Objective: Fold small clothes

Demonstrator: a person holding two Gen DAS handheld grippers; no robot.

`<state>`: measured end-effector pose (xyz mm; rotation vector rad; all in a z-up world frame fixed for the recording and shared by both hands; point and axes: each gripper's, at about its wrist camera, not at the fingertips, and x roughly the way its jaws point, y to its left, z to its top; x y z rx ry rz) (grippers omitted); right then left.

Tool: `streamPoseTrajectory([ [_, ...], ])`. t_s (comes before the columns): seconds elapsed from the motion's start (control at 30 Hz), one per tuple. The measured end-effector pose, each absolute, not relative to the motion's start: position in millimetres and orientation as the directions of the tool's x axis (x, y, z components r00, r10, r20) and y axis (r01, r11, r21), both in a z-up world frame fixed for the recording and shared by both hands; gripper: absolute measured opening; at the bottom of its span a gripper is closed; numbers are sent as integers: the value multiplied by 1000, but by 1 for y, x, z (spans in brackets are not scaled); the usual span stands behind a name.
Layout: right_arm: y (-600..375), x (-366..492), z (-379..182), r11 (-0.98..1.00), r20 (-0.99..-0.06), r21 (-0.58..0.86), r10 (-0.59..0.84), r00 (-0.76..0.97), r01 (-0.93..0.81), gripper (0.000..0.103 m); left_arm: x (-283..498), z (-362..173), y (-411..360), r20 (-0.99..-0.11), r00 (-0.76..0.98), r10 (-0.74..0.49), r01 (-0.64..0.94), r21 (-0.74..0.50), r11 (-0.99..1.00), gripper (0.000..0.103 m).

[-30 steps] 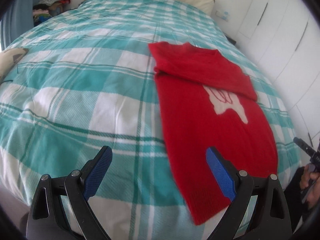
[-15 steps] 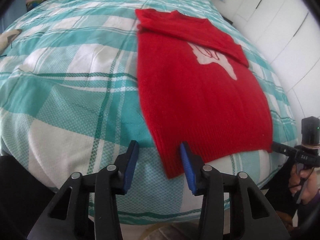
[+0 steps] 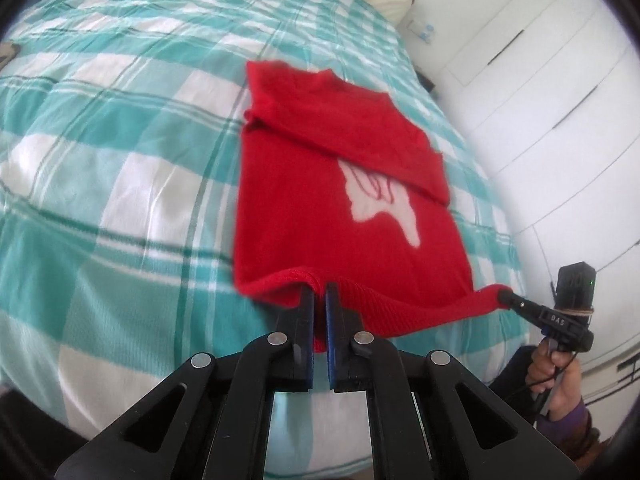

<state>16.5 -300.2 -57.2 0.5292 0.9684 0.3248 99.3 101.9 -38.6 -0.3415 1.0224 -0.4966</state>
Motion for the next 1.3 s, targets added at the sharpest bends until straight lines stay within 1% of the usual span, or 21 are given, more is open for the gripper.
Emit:
streamPoseTrajectory([
  [0.13,-321,81,-31,839,-634,545,424,646,-16,5,177,-18,86,-668,515,-537,248,-483,839,3],
  [0.2,-330,119,-22,844,-608,536,393,690,-8,5,223,-16,76,-660,539,-523,230,-483,845,3],
  [0.33,-341,205,-23,853,-583,521,341,738,18,5,309,-25,54,-687,557,-467,177,-451,875,3],
  [0.47,-351,278,-38,876,-606,479,280,745,60,5,370,-44,38,-723,568,-394,105,-411,906,3],
  [0.5,-352,294,-44,883,-615,464,259,744,76,5,382,-50,34,-735,560,-382,97,-400,912,6],
  [0.57,-356,318,-59,871,-623,480,253,741,106,8,403,-60,30,-769,546,-332,46,-368,929,15],
  [0.6,-359,326,-64,864,-626,487,244,741,127,20,408,-63,33,-779,549,-302,13,-354,935,31],
  [0.63,-363,329,-68,859,-623,492,231,747,144,38,411,-62,38,-774,561,-293,-6,-358,934,41],
  [0.67,-367,328,-68,850,-608,505,224,762,152,42,409,-59,45,-760,583,-287,-20,-367,930,60],
  [0.7,-371,324,-66,841,-593,517,220,775,156,43,405,-54,53,-742,610,-277,-31,-371,928,74],
  [0.77,-378,314,-62,837,-577,526,217,787,155,43,397,-46,67,-718,646,-259,-40,-371,928,81],
  [0.9,-377,279,-53,891,-601,436,181,778,129,43,364,-40,86,-722,640,-265,-22,-362,932,82],
  [0.97,-374,253,-51,911,-612,399,182,769,101,47,336,-39,88,-729,629,-272,10,-341,940,84],
  [1.0,-372,240,-52,919,-616,383,183,766,89,51,321,-39,87,-734,622,-274,29,-327,945,87],
  [1.07,-369,208,-53,933,-621,354,185,761,62,56,290,-40,82,-749,600,-282,80,-294,952,88],
  [1.13,-366,174,-55,948,-628,316,176,758,42,59,260,-42,71,-770,569,-289,128,-264,956,89],
  [1.2,-364,143,-59,962,-634,270,150,759,35,65,230,-46,60,-785,540,-304,165,-255,953,90],
  [1.3,-360,105,-67,971,-642,232,113,759,52,67,192,-52,42,-789,521,-325,190,-264,946,92],
])
